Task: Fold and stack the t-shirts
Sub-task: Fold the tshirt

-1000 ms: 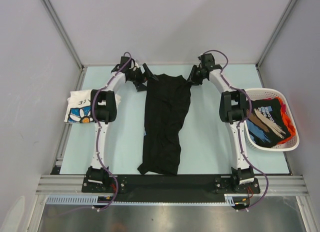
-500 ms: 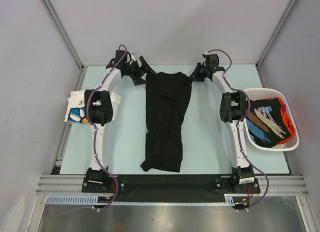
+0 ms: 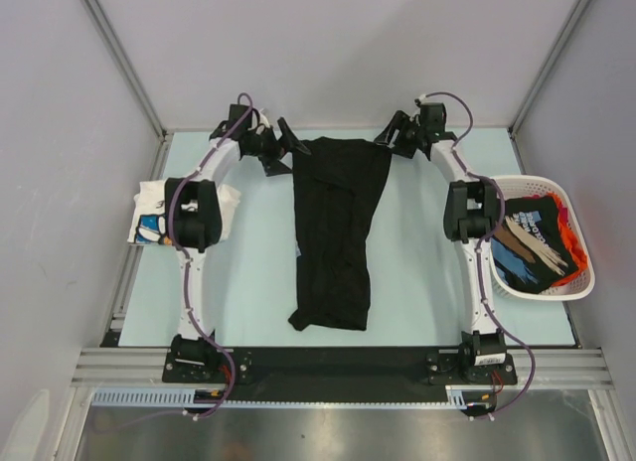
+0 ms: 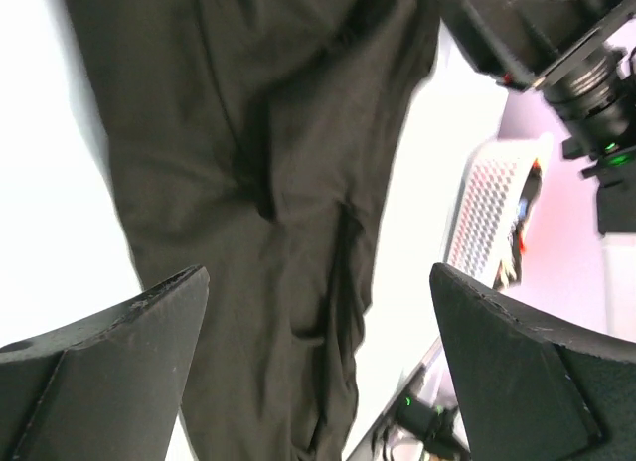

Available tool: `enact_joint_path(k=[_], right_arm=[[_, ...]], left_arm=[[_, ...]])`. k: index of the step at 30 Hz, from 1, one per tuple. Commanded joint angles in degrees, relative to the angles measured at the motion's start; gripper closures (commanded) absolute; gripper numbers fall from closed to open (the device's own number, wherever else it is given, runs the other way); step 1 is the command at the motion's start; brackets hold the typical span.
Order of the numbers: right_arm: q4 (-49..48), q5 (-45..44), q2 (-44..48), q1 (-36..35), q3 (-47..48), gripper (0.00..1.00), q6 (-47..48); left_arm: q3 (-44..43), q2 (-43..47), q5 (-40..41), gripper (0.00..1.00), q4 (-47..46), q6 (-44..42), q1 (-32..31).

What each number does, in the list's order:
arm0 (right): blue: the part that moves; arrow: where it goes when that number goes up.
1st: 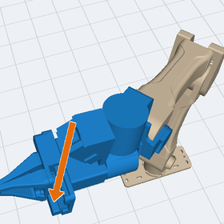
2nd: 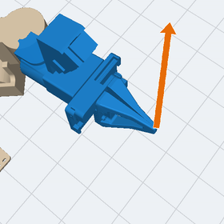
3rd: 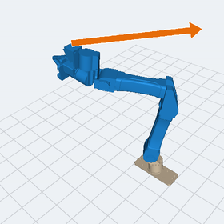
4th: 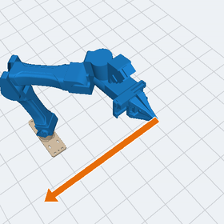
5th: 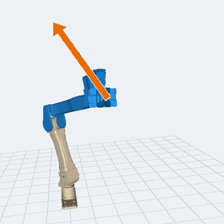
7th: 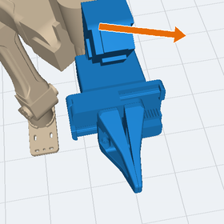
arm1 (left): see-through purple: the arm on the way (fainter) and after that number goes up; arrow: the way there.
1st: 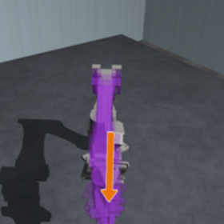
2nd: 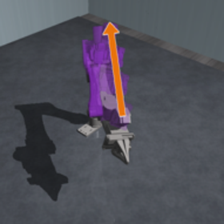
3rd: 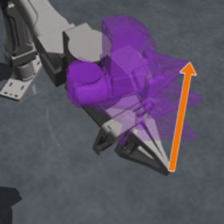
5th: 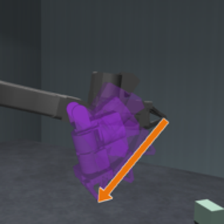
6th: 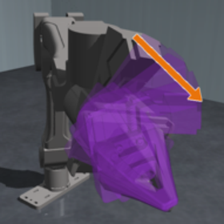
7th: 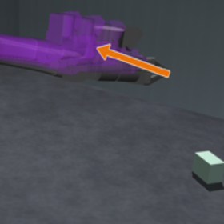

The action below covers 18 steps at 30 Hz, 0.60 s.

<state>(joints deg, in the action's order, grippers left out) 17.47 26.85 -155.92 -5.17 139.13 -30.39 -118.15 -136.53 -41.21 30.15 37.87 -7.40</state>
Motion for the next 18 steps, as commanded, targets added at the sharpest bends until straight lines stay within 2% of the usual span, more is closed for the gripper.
enact_joint_path(k=[1, 3, 7, 12, 18], right_arm=[[2.5, -6.1, 14.7, 2.9, -6.9, 0.10, 2.7], [4.1, -7.0, 20.1, 3.5, -9.4, 0.00, 3.0], [12.6, -5.2, 24.9, 3.7, -13.3, 0.00, 4.4], [13.8, -2.2, 34.0, 2.8, -26.2, 0.00, 5.2], [16.4, 0.2, 42.3, 0.7, -42.4, 0.00, 5.4]], left_arm=[[3.2, 8.6, -6.8, 0.00, -2.3, -2.4, -1.5], [6.1, 9.4, -10.9, 0.00, -5.0, -1.1, -2.7], [8.6, 10.2, -11.3, 0.00, -6.2, -1.4, -8.3], [8.5, 9.3, -10.4, 0.01, -1.5, -5.1, -12.9], [11.6, 11.5, -2.7, 0.13, 10.3, -19.3, -15.4]])
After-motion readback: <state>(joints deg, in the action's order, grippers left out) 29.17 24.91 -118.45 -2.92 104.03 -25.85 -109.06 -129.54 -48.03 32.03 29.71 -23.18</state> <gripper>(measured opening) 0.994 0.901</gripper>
